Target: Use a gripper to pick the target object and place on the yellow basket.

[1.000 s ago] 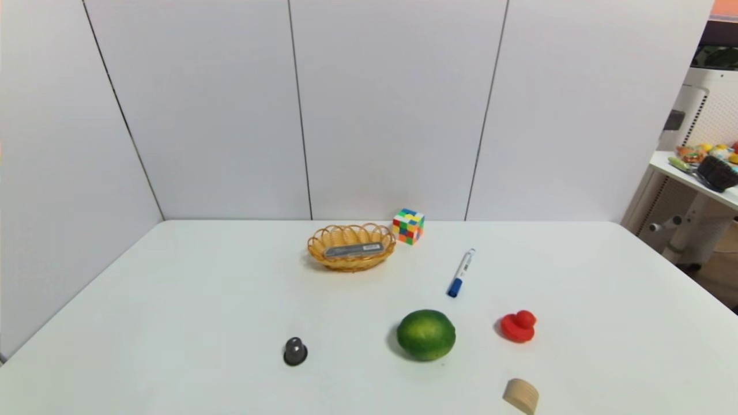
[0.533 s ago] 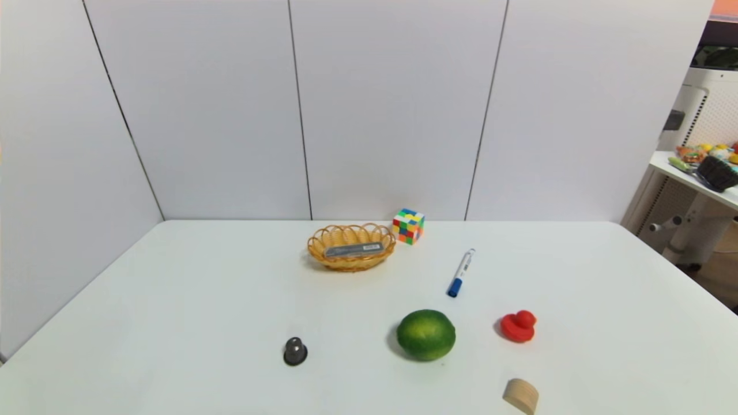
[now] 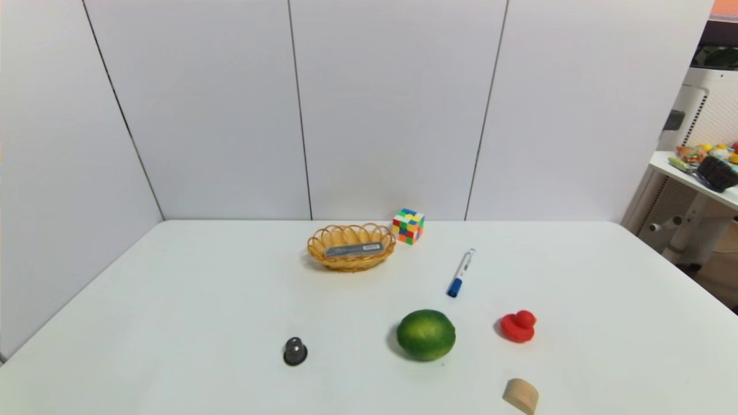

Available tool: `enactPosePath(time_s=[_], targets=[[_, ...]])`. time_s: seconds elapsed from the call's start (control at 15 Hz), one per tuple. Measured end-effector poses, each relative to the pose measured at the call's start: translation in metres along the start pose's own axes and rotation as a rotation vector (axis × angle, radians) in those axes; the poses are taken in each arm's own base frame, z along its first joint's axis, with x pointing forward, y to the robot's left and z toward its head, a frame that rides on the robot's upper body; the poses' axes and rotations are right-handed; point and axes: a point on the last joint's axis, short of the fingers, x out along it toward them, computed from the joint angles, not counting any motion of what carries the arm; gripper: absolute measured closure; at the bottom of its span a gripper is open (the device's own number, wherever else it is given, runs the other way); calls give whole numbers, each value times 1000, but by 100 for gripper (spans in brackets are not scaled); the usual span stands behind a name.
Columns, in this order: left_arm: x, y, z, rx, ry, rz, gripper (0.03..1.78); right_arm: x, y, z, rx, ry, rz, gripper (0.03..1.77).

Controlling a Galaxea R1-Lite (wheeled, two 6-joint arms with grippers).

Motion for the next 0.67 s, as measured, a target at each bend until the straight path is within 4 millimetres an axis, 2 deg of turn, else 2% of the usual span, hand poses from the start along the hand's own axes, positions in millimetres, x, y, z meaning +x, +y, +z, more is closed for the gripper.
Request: enactPosePath(time_s=[0.67], targets=[[0,0,0,0,0,0,12,0,0,0,4,0,-1,10]])
